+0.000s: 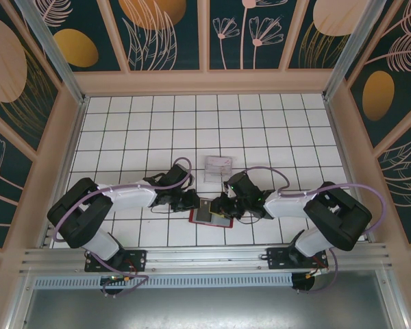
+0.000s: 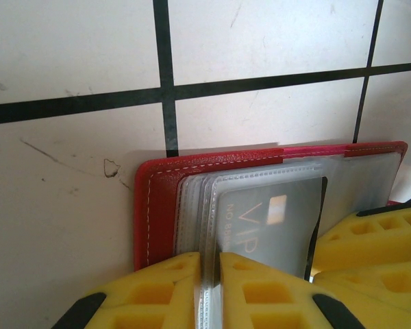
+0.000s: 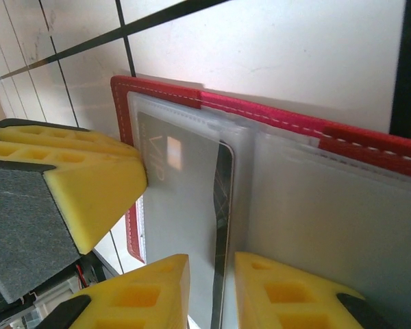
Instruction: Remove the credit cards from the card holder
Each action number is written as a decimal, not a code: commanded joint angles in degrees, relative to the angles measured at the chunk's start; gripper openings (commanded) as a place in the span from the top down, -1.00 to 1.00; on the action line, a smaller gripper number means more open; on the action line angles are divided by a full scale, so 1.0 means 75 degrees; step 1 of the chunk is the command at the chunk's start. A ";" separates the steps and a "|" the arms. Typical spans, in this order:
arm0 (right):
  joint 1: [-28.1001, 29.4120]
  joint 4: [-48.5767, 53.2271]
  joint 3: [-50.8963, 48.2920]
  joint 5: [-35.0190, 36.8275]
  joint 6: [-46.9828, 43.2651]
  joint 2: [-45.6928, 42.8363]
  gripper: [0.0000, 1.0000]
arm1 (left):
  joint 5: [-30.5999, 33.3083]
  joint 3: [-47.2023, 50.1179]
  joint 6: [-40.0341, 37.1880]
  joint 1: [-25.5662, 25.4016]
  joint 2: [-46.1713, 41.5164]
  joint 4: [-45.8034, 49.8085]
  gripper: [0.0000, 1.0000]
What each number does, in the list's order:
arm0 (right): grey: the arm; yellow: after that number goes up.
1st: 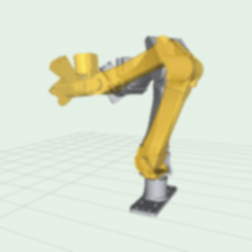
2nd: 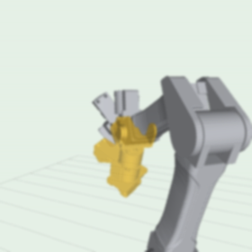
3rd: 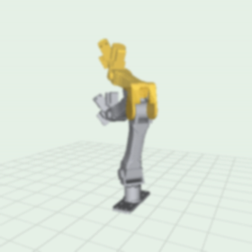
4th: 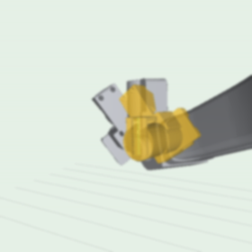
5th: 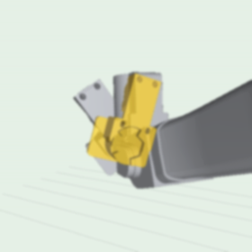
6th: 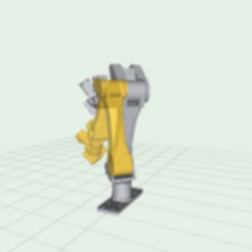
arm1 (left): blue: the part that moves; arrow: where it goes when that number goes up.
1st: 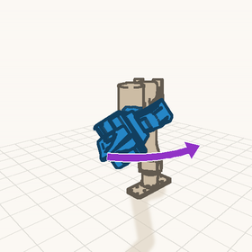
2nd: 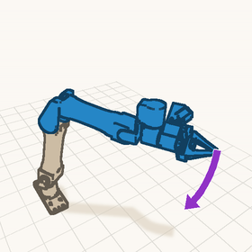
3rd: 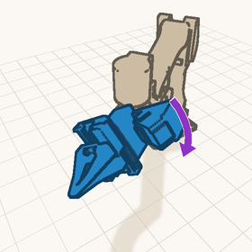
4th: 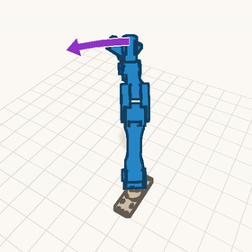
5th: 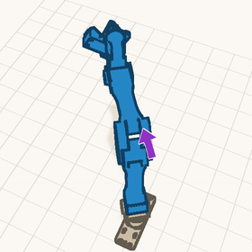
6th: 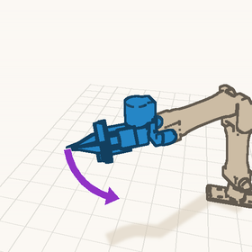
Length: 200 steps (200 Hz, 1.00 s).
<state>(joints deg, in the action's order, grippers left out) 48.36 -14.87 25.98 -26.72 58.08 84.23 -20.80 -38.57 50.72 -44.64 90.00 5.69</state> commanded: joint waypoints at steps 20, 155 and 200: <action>-0.0017 -0.0487 0.0089 -0.0152 0.0205 -0.0003 0.51 | 0.0447 0.0428 0.0068 -0.0071 0.0387 0.0869 0.67; -0.0068 -0.1629 -0.0378 0.0072 0.0474 -0.0213 0.71 | 0.0441 0.0570 0.0215 -0.0071 0.0215 0.0813 0.66; -0.0096 -0.1947 -0.0388 0.0110 0.0552 -0.0192 0.72 | 0.0441 0.0596 0.0247 -0.0069 0.0165 0.0799 0.66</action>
<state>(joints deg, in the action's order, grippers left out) 48.03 -22.13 22.63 -26.46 61.69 83.59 -20.58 -37.10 52.01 -44.64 89.01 3.99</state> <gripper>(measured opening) 0.143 0.168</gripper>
